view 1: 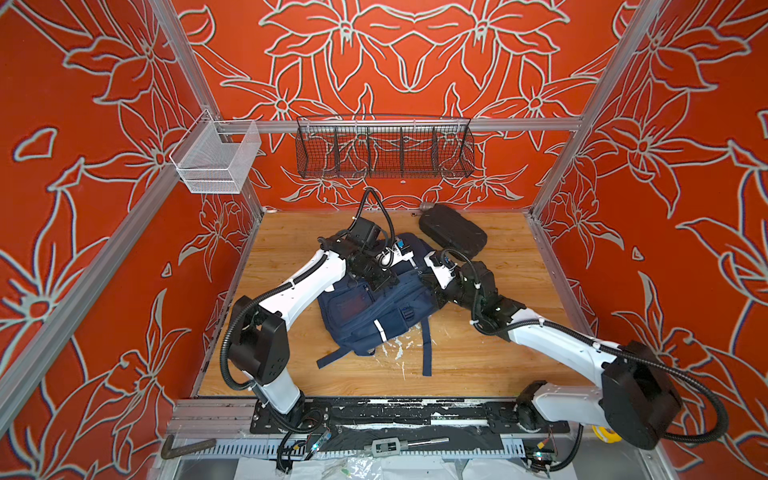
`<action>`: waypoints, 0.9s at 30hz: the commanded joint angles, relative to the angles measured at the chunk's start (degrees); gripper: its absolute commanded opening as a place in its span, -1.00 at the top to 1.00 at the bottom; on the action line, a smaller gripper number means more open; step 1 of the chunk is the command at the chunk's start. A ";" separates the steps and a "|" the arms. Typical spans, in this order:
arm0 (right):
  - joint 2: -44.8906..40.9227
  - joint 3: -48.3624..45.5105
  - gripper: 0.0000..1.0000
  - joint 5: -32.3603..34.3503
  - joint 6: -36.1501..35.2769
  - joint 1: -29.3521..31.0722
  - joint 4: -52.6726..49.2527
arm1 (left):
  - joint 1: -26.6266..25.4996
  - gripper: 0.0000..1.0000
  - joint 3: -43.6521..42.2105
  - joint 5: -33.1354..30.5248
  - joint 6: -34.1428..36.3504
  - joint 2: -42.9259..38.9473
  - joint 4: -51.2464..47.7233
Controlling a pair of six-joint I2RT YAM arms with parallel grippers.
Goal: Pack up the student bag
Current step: 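Drag the zipper pull with the right gripper toward the left gripper, closing the opening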
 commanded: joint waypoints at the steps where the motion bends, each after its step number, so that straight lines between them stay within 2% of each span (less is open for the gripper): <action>1: 0.19 0.53 1.00 0.02 2.23 -5.36 0.24 | 1.65 1.00 -1.59 -5.71 2.51 -3.92 -7.83; 4: 0.68 1.58 1.00 -5.79 0.59 -7.15 -1.28 | 2.74 1.00 -1.75 -7.38 4.17 -4.24 -8.50; 10: 4.44 5.92 1.00 -10.18 -0.29 -6.84 -4.71 | 4.90 1.00 -2.68 -11.26 7.42 -4.92 -6.47; 18: 4.53 4.79 1.00 0.22 -0.02 3.12 -0.08 | 6.20 1.00 -2.98 -18.82 13.17 -3.03 1.32; 23: 6.94 4.20 1.00 3.91 2.72 8.94 4.43 | 7.68 1.00 -4.78 -17.65 21.45 -2.60 9.61; 27: 12.27 5.89 1.00 3.88 5.35 11.25 10.13 | 10.72 1.00 -5.65 -13.57 23.00 -1.34 16.74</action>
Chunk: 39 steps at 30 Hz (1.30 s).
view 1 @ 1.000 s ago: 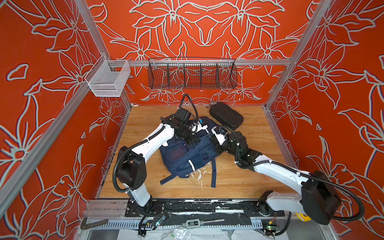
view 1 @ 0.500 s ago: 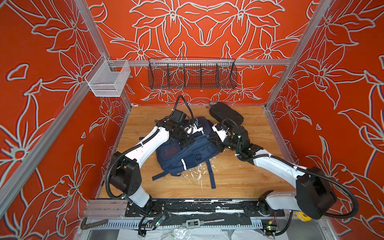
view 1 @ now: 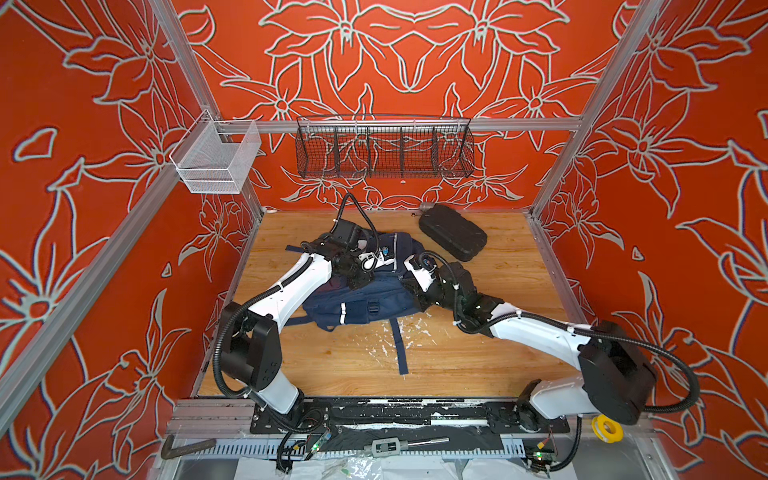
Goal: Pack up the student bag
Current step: 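Drag the zipper pull with the right gripper toward the left gripper, closing the opening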
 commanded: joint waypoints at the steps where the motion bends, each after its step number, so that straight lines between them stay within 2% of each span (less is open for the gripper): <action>1: 3.80 2.26 1.00 0.15 2.87 2.34 6.58 | 4.00 1.00 0.67 -0.89 3.42 1.58 11.62; 3: 6.58 4.12 1.00 0.15 4.04 2.73 8.72 | 5.08 0.94 2.35 0.57 0.52 2.59 11.57; 5: 8.80 5.03 1.00 0.32 4.92 2.73 11.65 | 5.38 0.73 3.57 1.28 -3.90 2.67 11.03; 7: 10.28 5.49 1.00 1.57 6.29 2.60 13.83 | 5.38 0.46 4.40 1.04 -11.71 2.17 10.17; 8: 10.62 5.46 1.00 1.58 6.41 2.50 14.64 | 5.43 0.45 4.52 1.65 -15.88 1.73 9.21; 9: 10.76 5.26 1.00 1.61 6.79 2.43 15.23 | 5.46 0.60 4.04 3.79 -18.30 1.31 7.91; 10: 10.71 5.10 1.00 1.16 7.14 2.16 15.79 | 5.42 0.83 2.92 5.09 -19.24 0.81 7.63; 11: 10.45 4.51 1.00 0.64 7.84 1.75 16.19 | 5.47 1.00 0.98 4.90 -20.35 0.18 8.36; 14: 9.07 2.56 1.00 -1.37 9.39 -0.12 16.56 | 6.11 1.00 -2.25 1.18 -20.08 -0.52 9.14; 19: 5.64 0.50 1.00 -5.10 9.22 -3.02 13.36 | 9.48 1.00 -0.46 1.16 -21.35 -0.47 5.80; 21: 5.61 0.71 1.00 -6.54 9.22 -3.30 12.85 | 9.60 0.71 1.41 1.36 -22.77 -0.12 3.22; 23: 6.53 1.28 1.00 -8.24 10.26 -3.30 13.36 | 9.52 0.63 1.34 2.87 -25.36 -1.10 2.29; 24: 6.80 1.25 1.00 -8.89 10.75 -3.36 14.31 | 9.58 0.67 0.58 3.17 -26.56 -1.92 1.97; 25: 6.55 0.83 1.00 -8.56 11.21 -3.35 14.95 | 9.60 0.76 -0.51 2.80 -27.39 -2.72 2.26; 26: 6.11 -0.04 1.00 -7.85 11.82 -3.54 15.93 | 9.61 0.96 -1.98 2.27 -27.78 -3.47 2.76; 27: 5.50 -1.01 1.00 -7.61 12.31 -3.89 16.94 | 9.59 1.00 -3.31 1.29 -27.52 -3.63 3.29; 29: 4.29 -1.91 1.00 -8.11 12.17 -4.84 16.74 | 10.13 1.00 -3.48 0.24 -27.67 -2.42 2.49; 33: 2.59 -0.09 1.00 -10.63 7.35 -5.59 8.53 | 11.10 1.00 -1.00 3.39 -29.49 -0.86 -0.67; 37: 2.36 -0.30 1.00 -9.40 5.60 -6.07 6.29 | 11.09 1.00 -1.39 4.18 -30.87 -1.91 -0.36; 39: 1.97 -0.08 1.00 -12.19 4.16 -5.99 6.45 | 11.10 0.87 -0.46 5.77 -31.98 -2.26 -2.03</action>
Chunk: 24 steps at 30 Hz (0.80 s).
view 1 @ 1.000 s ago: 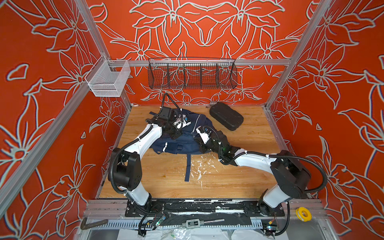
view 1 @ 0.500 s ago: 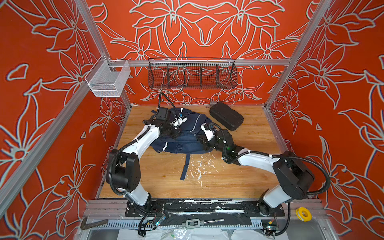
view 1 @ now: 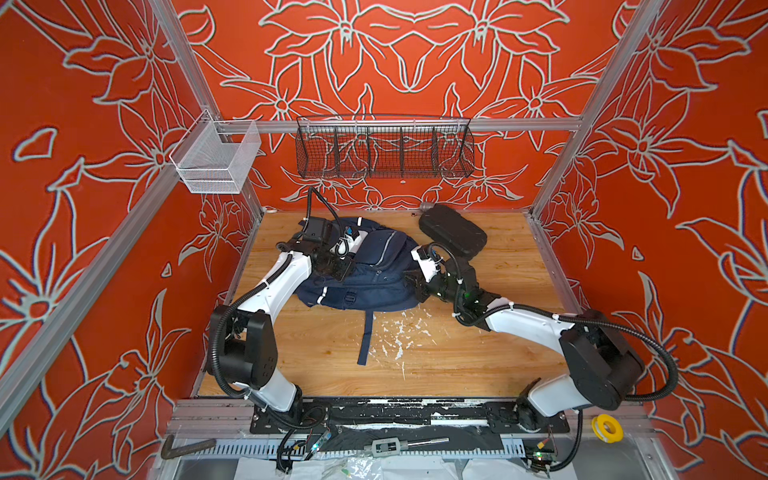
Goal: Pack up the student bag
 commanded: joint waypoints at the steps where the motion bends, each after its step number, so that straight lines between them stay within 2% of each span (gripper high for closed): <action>1: -1.48 1.43 1.00 -5.11 -3.58 0.35 -3.32 | 0.59 0.82 1.91 1.79 -4.39 -1.72 -3.04; 2: -1.76 2.43 0.86 -5.18 -4.27 1.24 -5.77 | 0.42 0.74 1.92 2.35 -5.83 -2.55 -2.83; 5: -2.13 4.05 0.52 -5.35 -4.32 4.36 -7.17 | -0.18 0.74 0.86 4.79 -7.43 -4.78 -1.64; 9: -2.26 3.99 0.37 -1.03 -0.72 7.20 -6.47 | -1.33 0.78 -0.04 4.46 -6.63 -5.32 -1.18; 11: -1.30 4.40 0.32 1.65 1.05 8.14 -6.63 | -1.90 0.57 0.35 4.17 -5.10 -4.87 -2.49; 14: 0.50 4.58 0.34 6.01 5.83 8.86 -6.54 | -4.29 0.35 -0.79 2.66 2.05 -5.87 -3.34; 18: 0.70 2.87 0.33 11.79 8.84 9.79 -5.55 | -8.22 0.26 -6.94 -2.56 19.63 -8.88 0.32; 24: 0.08 1.70 0.23 12.51 9.09 10.31 -5.48 | -8.77 0.00 -11.85 -5.53 29.89 -7.74 11.15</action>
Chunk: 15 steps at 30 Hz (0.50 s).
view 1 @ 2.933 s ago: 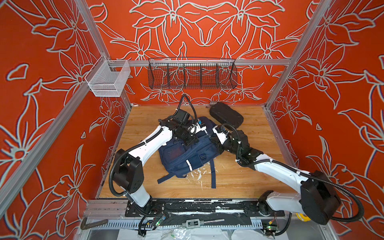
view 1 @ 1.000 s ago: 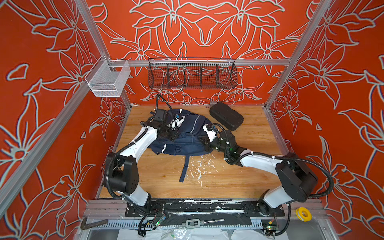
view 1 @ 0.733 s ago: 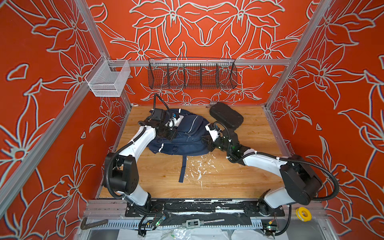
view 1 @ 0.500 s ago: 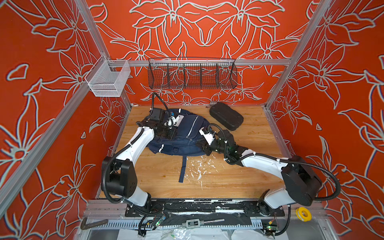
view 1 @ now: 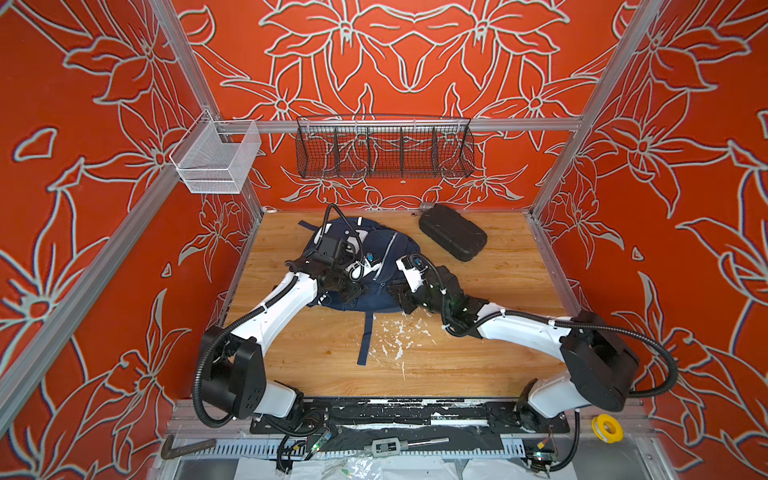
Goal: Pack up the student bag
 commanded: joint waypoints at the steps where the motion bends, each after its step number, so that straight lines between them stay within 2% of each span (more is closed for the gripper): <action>1: -0.36 -1.09 0.22 3.06 1.92 0.73 0.34 | -0.23 0.00 -0.22 -4.57 10.03 1.79 7.59; 4: -0.35 -1.10 0.19 3.79 1.00 1.46 0.30 | -0.33 -0.02 1.80 -7.67 9.16 5.09 10.45; 10: -0.23 -1.03 0.15 8.97 -0.79 3.06 -0.80 | -3.09 0.03 2.73 -6.74 10.19 8.59 9.97; 12: -1.26 -1.45 0.11 11.65 -1.45 3.38 -0.66 | -3.60 0.26 3.73 -5.51 10.14 9.73 8.36; 14: -2.06 -1.63 0.09 13.48 -3.13 3.72 -1.30 | -3.73 0.97 6.92 -3.51 8.75 10.88 4.58; 15: -2.46 -1.54 0.10 14.48 -3.86 3.97 -2.15 | -3.70 1.00 9.08 -2.74 7.61 11.50 2.00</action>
